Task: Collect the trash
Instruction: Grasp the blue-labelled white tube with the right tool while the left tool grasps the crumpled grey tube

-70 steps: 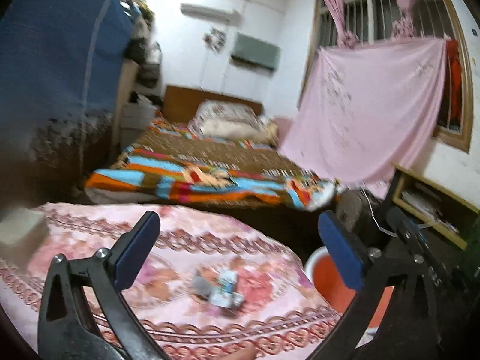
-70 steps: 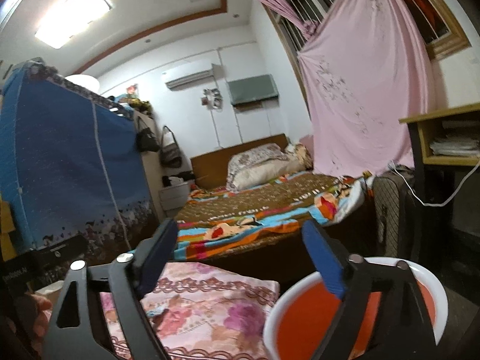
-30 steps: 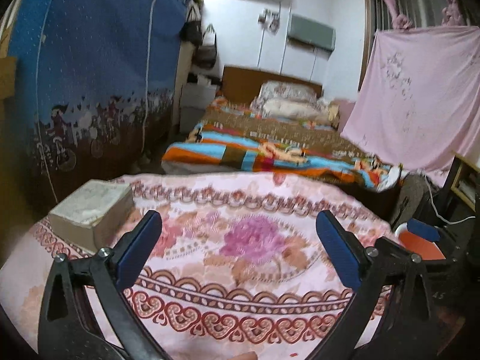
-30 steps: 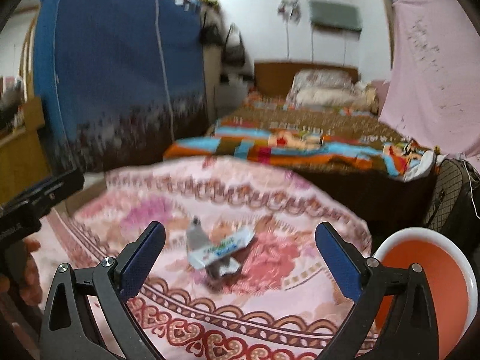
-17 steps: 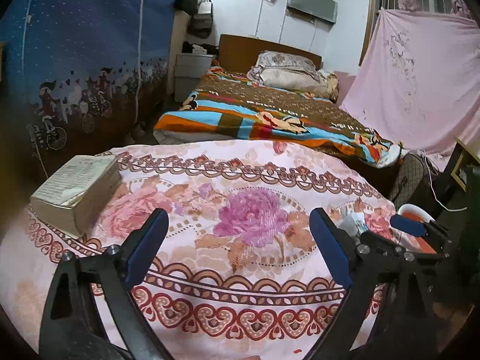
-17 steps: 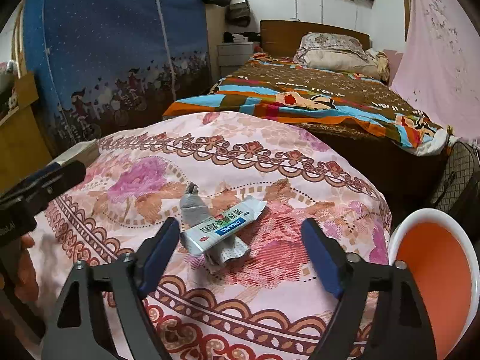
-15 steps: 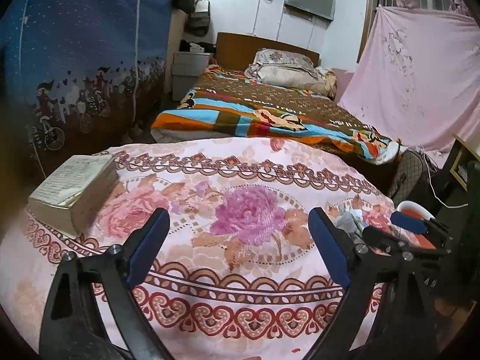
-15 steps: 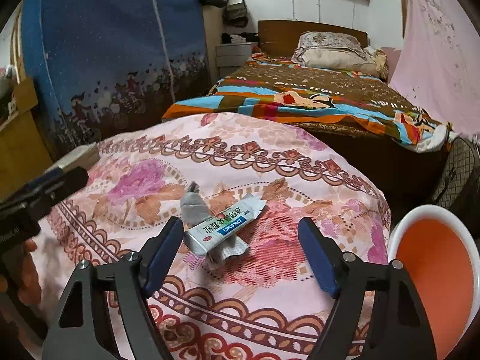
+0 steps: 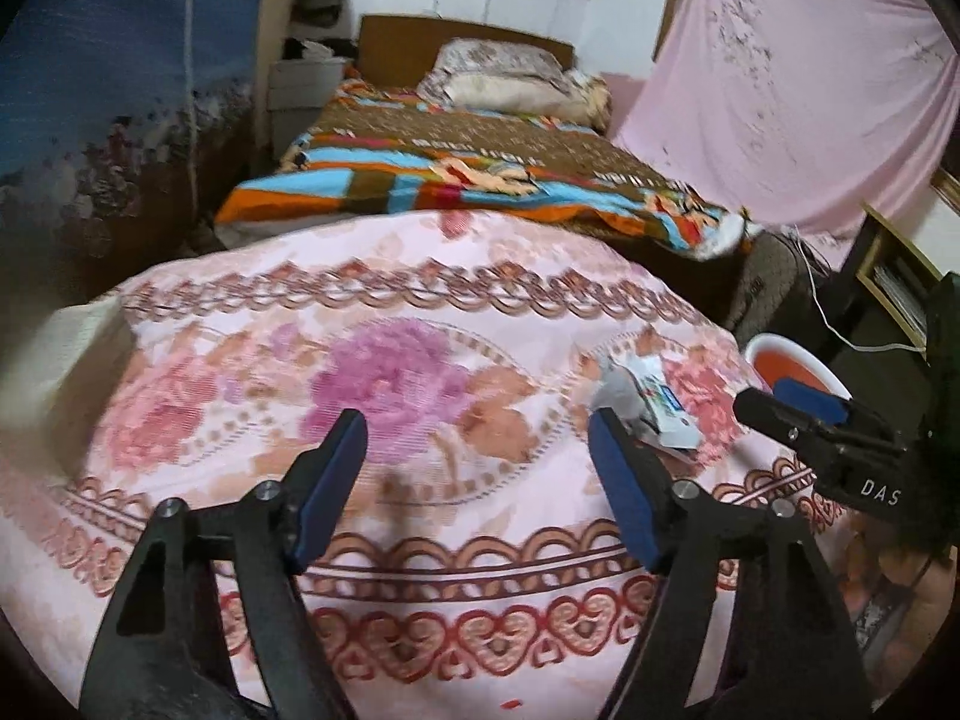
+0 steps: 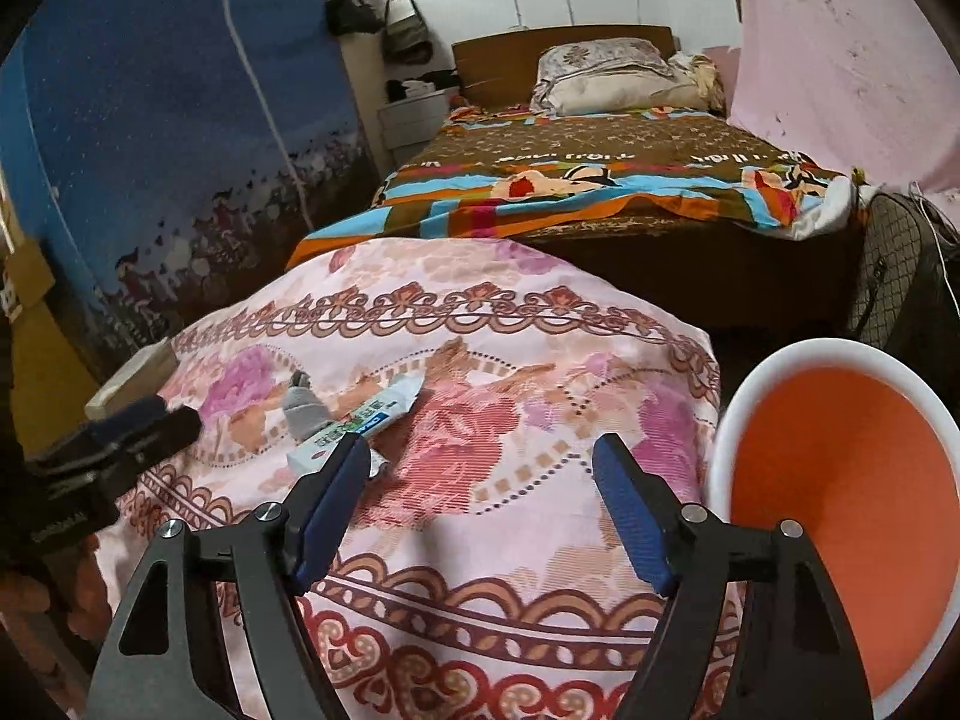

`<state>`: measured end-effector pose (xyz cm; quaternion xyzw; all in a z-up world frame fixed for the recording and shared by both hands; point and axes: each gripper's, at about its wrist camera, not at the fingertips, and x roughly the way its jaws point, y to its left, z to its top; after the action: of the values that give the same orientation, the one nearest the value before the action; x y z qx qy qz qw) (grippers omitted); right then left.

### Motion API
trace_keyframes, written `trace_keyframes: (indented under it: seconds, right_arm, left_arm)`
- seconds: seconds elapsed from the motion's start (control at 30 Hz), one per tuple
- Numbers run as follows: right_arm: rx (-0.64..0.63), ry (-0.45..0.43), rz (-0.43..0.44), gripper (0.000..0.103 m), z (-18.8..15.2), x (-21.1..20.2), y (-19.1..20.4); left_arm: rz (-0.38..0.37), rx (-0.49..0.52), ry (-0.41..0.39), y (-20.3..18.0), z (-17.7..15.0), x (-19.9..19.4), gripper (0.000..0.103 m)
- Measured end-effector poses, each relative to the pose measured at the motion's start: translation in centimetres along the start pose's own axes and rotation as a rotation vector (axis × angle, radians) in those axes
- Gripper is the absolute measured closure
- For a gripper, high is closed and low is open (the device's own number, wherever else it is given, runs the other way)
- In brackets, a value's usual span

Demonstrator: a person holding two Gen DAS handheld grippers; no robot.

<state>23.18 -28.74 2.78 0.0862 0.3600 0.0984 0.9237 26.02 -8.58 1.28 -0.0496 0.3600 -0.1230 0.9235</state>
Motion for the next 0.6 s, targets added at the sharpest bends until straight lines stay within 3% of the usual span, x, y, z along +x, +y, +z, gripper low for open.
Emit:
trace_keyframes:
  seconds: [0.17,0.33,0.6]
  right_arm:
    - [0.014,-0.008,0.019,0.027,0.0,-0.2,-0.3]
    - [-0.048,-0.011,0.051,0.027,0.0,-0.1,1.1]
    - [-0.186,0.037,0.141,0.046,-0.1,1.6,5.5]
  left_arm:
    - [-0.038,0.011,0.051,-0.6,0.1,1.3,0.057]
    - [0.007,-0.041,0.047,0.7,-0.1,0.7,0.058]
    - [0.058,-0.137,0.056,3.8,-0.6,0.2,0.059]
